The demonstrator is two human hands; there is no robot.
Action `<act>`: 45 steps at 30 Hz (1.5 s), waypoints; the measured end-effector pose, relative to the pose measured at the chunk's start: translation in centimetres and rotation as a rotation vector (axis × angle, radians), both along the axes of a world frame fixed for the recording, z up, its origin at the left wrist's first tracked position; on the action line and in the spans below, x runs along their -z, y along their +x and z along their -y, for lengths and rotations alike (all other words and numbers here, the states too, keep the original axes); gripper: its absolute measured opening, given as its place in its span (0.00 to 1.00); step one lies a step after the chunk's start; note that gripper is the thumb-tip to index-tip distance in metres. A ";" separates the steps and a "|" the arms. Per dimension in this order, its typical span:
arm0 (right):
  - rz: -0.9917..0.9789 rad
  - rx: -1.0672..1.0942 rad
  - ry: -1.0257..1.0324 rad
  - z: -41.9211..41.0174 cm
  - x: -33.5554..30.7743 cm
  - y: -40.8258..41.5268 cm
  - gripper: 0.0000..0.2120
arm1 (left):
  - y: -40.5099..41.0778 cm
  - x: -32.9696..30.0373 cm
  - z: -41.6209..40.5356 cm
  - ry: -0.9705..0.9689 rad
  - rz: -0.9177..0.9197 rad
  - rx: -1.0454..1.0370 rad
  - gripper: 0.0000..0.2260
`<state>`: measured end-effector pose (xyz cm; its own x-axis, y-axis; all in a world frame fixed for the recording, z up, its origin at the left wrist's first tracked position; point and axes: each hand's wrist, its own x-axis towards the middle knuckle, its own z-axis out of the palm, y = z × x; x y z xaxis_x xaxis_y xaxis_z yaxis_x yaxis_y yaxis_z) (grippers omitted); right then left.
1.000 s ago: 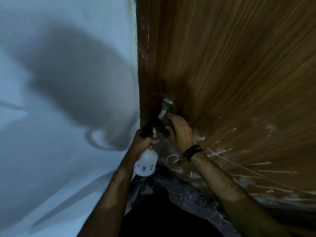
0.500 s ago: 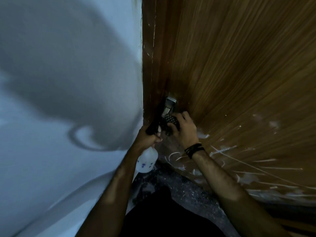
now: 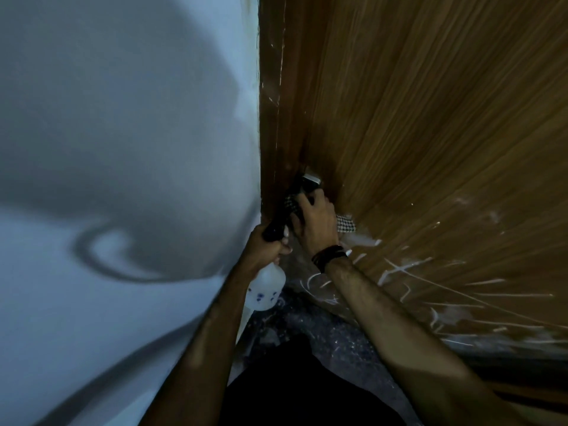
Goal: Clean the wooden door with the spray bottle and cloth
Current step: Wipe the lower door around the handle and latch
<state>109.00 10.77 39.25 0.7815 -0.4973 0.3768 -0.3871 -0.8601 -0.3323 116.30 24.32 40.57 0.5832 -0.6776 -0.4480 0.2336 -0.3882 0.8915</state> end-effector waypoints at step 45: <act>0.397 0.565 0.522 0.8 0.3 -13.7 0.19 | -6.5 2.5 2.6 -0.008 -0.043 0.171 0.16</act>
<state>95.32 9.95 38.96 0.2238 -0.9570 0.1844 -0.4820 -0.2731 -0.8326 109.75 21.74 38.03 0.4396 -0.7689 -0.4642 0.2029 -0.4184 0.8853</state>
